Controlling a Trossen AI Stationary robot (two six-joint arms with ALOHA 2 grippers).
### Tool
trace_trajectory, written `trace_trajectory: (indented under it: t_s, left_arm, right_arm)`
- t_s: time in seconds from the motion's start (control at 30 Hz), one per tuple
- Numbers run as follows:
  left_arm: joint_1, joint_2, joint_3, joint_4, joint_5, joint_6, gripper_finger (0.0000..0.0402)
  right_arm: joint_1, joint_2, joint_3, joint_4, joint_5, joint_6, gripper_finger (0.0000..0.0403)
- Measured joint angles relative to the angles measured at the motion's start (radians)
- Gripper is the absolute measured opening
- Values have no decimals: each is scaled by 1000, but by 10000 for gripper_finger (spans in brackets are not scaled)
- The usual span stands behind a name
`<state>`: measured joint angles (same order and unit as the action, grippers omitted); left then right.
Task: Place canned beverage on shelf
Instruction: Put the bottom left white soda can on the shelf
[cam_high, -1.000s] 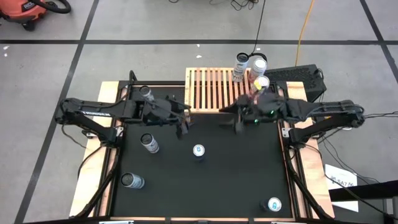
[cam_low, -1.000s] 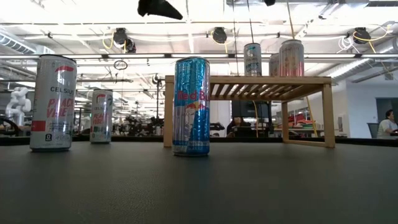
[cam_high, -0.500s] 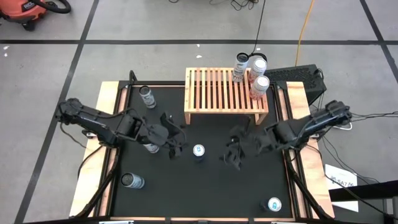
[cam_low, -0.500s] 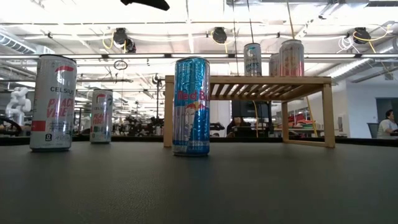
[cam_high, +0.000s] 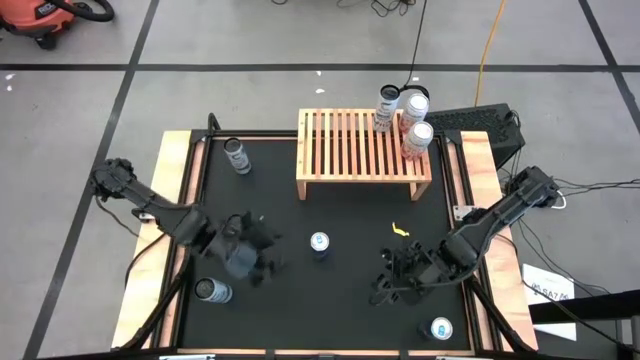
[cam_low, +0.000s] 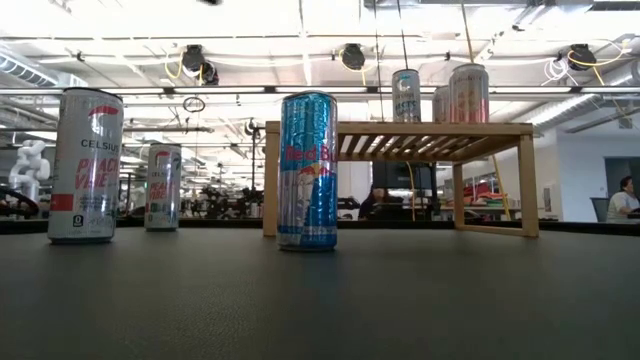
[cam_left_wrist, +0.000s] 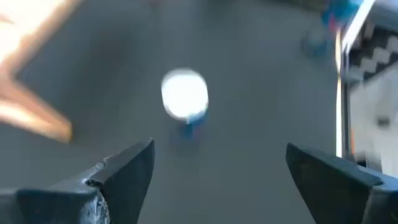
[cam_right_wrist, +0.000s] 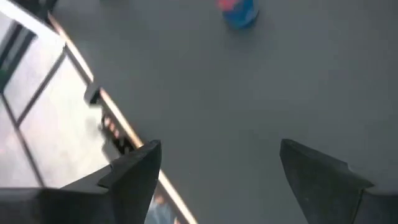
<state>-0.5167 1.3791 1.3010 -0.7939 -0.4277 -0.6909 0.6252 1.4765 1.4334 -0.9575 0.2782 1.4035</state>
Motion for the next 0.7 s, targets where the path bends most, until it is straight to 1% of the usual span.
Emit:
trace_trajectory:
  t_s: [0.07, 0.17, 0.3, 0.4, 0.47, 0.57, 0.7]
  left_arm:
    - [-69, 0, 0, -81, 1, -97, 357]
    - [-188, 0, 0, -198, 10, -264, 346]
    - [-346, -1, 0, -297, 133, -473, 330]
    - [-449, -1, 0, -349, 166, -595, 320]
    - [-493, -1, 0, -374, 165, -663, 315]
    - [-529, -1, 0, -403, 160, -742, 313]
    - [-557, -1, 0, -406, 197, -770, 313]
  right_arm:
    - [0, 14, 0, 8, 37, 7, 314]
    - [0, 40, 0, 31, 58, 5, 314]
    - [-1, 61, 0, 56, 61, -7, 314]
    - [-8, 63, 0, 63, 62, -28, 314]
    - [-18, 63, 0, 65, 64, -30, 314]
    - [-34, 63, 0, 82, 66, -44, 314]
    - [-50, 63, 0, 131, 63, -91, 314]
